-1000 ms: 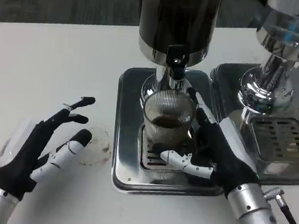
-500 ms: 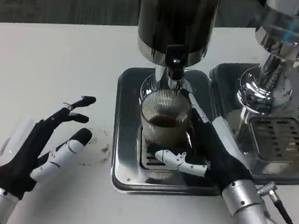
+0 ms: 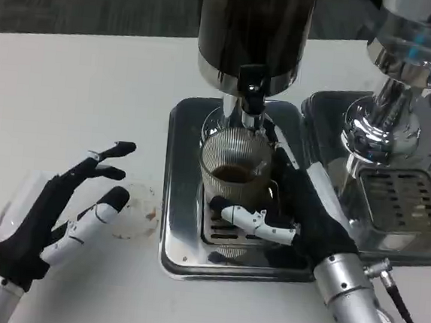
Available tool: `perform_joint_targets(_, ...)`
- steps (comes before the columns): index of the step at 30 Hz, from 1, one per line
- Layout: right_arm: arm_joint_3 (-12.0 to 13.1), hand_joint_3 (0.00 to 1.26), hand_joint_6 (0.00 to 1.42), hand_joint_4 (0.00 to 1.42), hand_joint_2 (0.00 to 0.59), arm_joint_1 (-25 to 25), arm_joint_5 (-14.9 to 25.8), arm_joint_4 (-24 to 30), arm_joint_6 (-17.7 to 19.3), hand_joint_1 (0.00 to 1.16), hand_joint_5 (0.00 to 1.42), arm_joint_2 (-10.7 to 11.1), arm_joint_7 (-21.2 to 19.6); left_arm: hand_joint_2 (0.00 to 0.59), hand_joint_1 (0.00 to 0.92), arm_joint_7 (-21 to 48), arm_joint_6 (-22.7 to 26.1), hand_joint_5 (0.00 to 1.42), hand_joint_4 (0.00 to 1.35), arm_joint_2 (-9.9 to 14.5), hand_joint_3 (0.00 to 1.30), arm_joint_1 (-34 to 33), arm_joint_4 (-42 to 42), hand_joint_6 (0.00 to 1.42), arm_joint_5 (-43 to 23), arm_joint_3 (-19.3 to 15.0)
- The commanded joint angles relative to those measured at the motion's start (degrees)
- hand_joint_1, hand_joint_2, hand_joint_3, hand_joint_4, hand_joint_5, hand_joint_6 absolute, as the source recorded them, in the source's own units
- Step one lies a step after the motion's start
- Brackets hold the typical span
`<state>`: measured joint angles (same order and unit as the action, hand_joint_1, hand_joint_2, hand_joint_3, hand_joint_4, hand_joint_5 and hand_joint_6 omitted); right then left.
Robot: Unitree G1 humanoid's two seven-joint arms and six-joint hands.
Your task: Grasp the cup under the faucet to collect the drink, then remove the cup.
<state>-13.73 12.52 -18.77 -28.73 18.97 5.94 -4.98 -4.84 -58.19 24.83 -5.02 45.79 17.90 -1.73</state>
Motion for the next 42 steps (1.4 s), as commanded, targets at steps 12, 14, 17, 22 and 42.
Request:
perform_joint_targets(12,0.01,0.10,0.23,0.22,0.150,0.81,1.24,-4.18,1.27,0.76,0.15,-1.45,1.09,0.206,0.000,-0.79,1.16,0.35,0.21,-0.31,0.26,1.67,-2.04,0.24,-2.14,-0.66)
perform_joint_targets(14,0.10,0.17,0.25,0.27,0.155,0.87,1.34,-4.50,1.52,0.79,0.19,-1.60,0.93,0.206,0.000,-0.79,1.27,0.35,0.21,-0.37,0.26,1.82,-2.19,0.24,-2.25,-0.76)
perform_joint_targets(17,0.12,0.23,0.28,0.33,0.158,1.09,1.32,-5.12,1.52,0.80,0.24,-1.78,0.77,0.206,0.000,-0.72,1.38,0.35,0.21,-0.43,0.26,2.09,-2.48,0.24,-2.30,-0.86)
perform_joint_targets(22,0.69,0.37,0.35,0.44,0.186,0.88,0.94,-5.42,1.80,0.89,0.33,-2.12,-1.61,0.206,0.000,-0.71,1.53,0.35,0.21,-0.48,0.26,2.42,-2.86,0.25,-2.26,-0.95)
perform_joint_targets(42,2.28,0.56,0.50,0.59,0.164,0.75,0.24,-5.21,3.17,1.00,0.52,-2.35,-6.80,0.205,0.000,-0.63,1.88,0.35,0.21,-0.71,0.26,2.77,-3.60,0.26,-2.19,-1.17)
